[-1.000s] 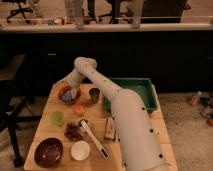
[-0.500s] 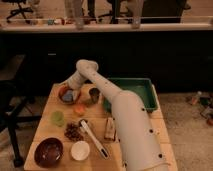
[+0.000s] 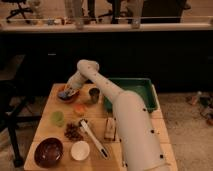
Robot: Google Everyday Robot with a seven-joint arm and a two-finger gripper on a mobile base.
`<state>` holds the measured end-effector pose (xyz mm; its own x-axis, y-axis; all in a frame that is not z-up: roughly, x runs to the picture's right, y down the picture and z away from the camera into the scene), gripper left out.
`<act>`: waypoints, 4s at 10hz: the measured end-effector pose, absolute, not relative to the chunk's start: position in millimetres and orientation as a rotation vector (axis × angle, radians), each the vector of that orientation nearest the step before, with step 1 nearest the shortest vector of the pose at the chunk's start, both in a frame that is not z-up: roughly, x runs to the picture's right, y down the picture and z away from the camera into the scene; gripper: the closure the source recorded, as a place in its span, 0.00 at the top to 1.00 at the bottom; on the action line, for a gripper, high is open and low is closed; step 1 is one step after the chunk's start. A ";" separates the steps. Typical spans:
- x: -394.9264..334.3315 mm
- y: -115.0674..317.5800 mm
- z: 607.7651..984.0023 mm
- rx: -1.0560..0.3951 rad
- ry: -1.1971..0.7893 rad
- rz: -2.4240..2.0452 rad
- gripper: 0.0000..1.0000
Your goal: Place sponge in purple bowl
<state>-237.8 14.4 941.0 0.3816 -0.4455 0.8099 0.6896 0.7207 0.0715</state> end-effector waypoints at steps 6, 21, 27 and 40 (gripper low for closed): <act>-229.5 0.2 924.6 -0.268 -0.906 -0.740 0.00; -210.0 28.3 771.2 -0.200 -1.044 -0.939 0.00; -202.5 82.6 726.9 -0.225 -1.124 -0.939 0.00; -255.0 107.3 705.5 -0.246 -1.251 -1.067 0.00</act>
<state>-255.0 107.3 705.5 -0.0677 -0.5180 0.8527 0.7606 0.5264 0.3801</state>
